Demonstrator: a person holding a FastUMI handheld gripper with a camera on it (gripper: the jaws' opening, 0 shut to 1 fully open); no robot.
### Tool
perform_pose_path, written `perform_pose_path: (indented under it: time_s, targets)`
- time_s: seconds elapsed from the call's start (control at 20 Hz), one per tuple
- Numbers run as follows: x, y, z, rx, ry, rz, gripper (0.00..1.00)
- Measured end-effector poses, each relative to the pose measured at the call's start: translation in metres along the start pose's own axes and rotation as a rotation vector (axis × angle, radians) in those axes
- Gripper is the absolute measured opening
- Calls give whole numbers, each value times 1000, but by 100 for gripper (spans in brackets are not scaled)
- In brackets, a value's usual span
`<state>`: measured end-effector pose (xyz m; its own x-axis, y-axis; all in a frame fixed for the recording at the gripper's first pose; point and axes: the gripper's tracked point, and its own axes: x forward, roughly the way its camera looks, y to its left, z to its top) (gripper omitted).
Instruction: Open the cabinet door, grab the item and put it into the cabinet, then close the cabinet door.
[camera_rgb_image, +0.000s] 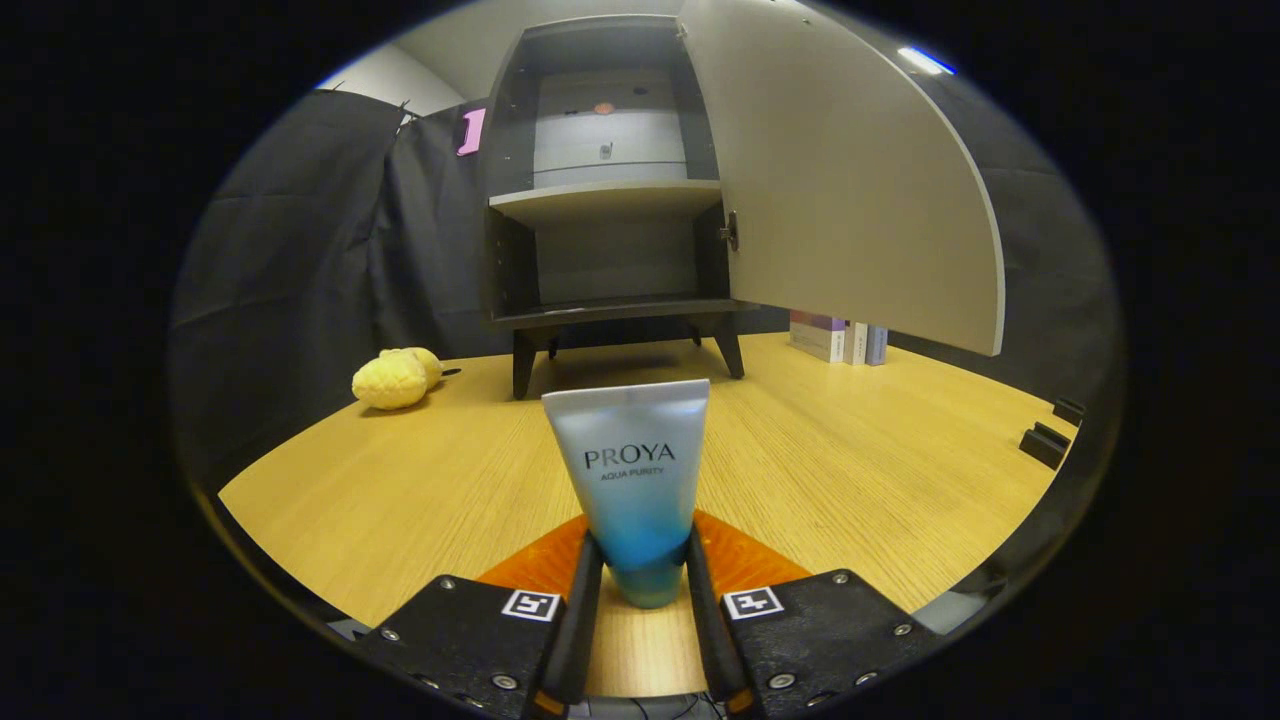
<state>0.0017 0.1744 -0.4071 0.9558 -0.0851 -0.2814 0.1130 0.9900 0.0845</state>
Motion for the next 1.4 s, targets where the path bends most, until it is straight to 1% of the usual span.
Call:
perform_pose_path:
  time_s: [0.15, 0.3, 0.55, 0.7, 0.85, 1.1, 1.25, 1.4]
  targets:
    - [-2, 3, 10, -12, 0, 9, 43]
    - [-2, 5, 39, -27, -13, 14, 43]
    - [-11, 12, 119, -55, -69, 19, 43]
    - [-10, 19, 162, -61, -70, 23, 43]
    - [-3, 26, 202, -95, -64, 20, 43]
    - [21, 43, 279, -131, -94, 41, 43]
    - [52, 51, 331, -174, -134, 60, 43]
    - [91, 55, 379, -188, -169, 79, 43]
